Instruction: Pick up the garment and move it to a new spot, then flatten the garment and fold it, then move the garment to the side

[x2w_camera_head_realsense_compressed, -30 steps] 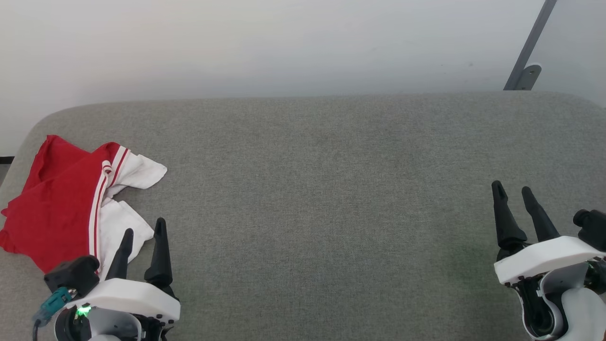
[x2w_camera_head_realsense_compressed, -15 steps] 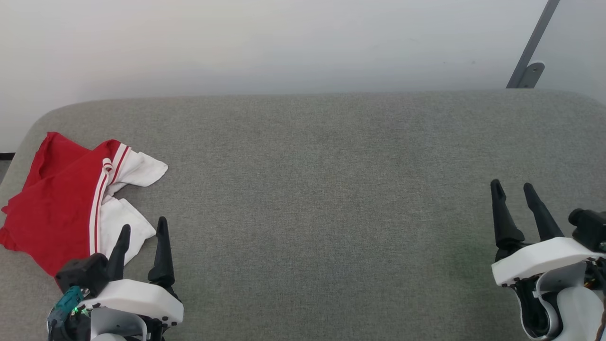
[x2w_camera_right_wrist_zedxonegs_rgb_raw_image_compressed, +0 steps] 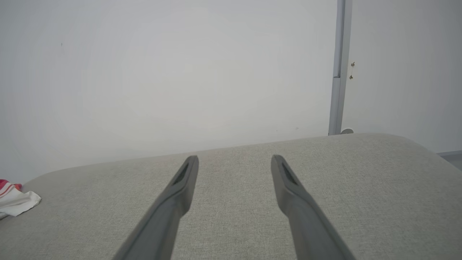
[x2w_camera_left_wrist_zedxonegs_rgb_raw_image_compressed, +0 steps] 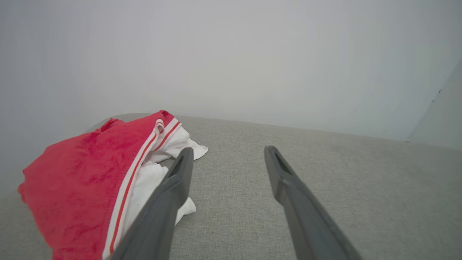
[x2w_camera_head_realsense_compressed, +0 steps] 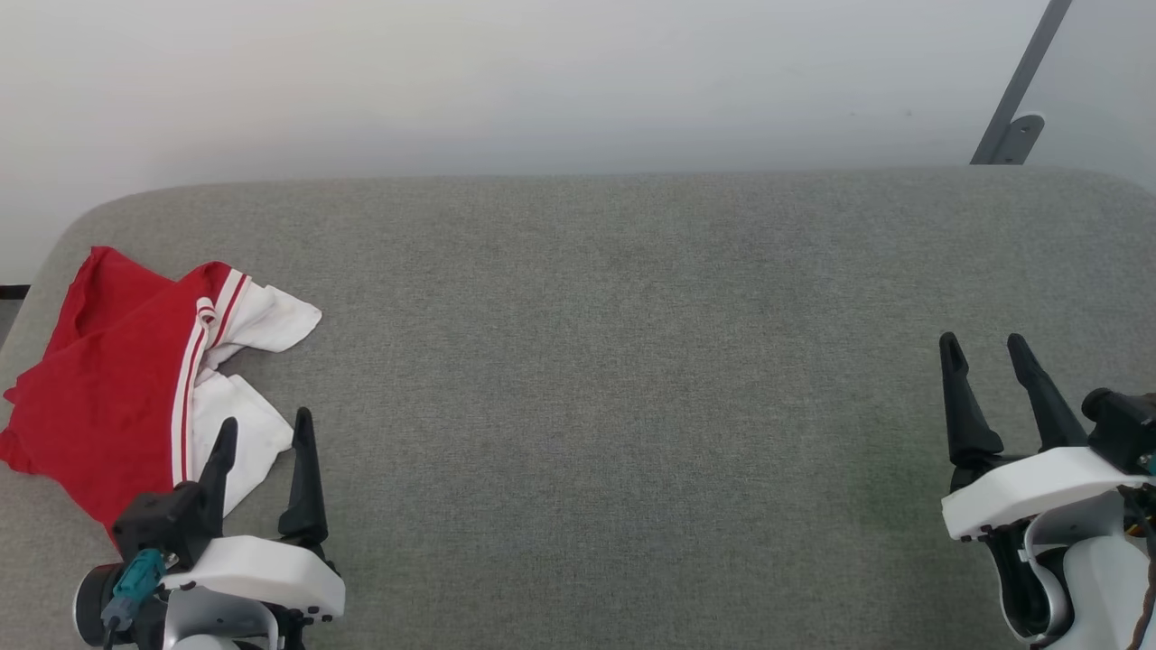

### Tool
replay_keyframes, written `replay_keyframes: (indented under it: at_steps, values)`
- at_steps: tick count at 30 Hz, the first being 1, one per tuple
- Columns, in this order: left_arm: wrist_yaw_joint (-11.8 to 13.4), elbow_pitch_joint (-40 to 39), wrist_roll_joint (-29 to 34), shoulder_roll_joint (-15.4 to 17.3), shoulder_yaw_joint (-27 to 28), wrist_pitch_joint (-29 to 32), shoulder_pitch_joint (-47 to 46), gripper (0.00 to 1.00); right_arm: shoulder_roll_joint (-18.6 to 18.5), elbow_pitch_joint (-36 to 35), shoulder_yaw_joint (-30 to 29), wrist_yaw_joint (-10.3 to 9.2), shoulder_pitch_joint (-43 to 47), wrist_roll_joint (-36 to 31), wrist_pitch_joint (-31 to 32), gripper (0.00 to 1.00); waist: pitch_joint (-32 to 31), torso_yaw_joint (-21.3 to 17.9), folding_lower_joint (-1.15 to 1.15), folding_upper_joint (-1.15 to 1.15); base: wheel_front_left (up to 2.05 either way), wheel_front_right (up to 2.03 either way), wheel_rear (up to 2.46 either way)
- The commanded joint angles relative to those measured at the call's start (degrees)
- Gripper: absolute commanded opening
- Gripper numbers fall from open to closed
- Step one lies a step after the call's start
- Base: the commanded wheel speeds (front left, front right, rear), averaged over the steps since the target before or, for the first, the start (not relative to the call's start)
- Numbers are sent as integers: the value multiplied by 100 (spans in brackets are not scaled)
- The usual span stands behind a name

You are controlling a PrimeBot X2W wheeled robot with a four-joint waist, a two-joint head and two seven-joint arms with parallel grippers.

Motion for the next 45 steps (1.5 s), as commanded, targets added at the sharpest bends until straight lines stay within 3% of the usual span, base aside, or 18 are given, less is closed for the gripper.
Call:
replay_keyframes:
  at_steps: [1, 11, 33, 40, 45]
  values:
    - [-37, -52, 147, 5, 20, -56, 2, 100, -29, -9, -30, 2, -89, -112, -66, 100, -5, 6, 0, 0, 0, 0, 0]
    - [-338, 151, 438, -136, 199, -182, 63, 100, -14, 9, -267, 2, 8, -299, -199, 100, -58, 49, 0, 0, 0, 0, 0]
    - [-715, 404, 1305, -365, 521, -411, 97, 100, 5, 11, -414, 1, 117, -653, -426, 100, -149, 113, 0, 0, 0, 0, 0]
    - [-847, 591, 1232, -500, 618, -427, -30, 100, 75, -3, -470, 1, 182, -535, -436, 100, -200, 401, 0, 0, 0, 0, 0]
    - [-799, 755, 1303, -583, 737, -426, -103, 100, 91, -4, -446, 1, 256, -464, -435, 100, -245, 904, 0, 0, 0, 0, 0]
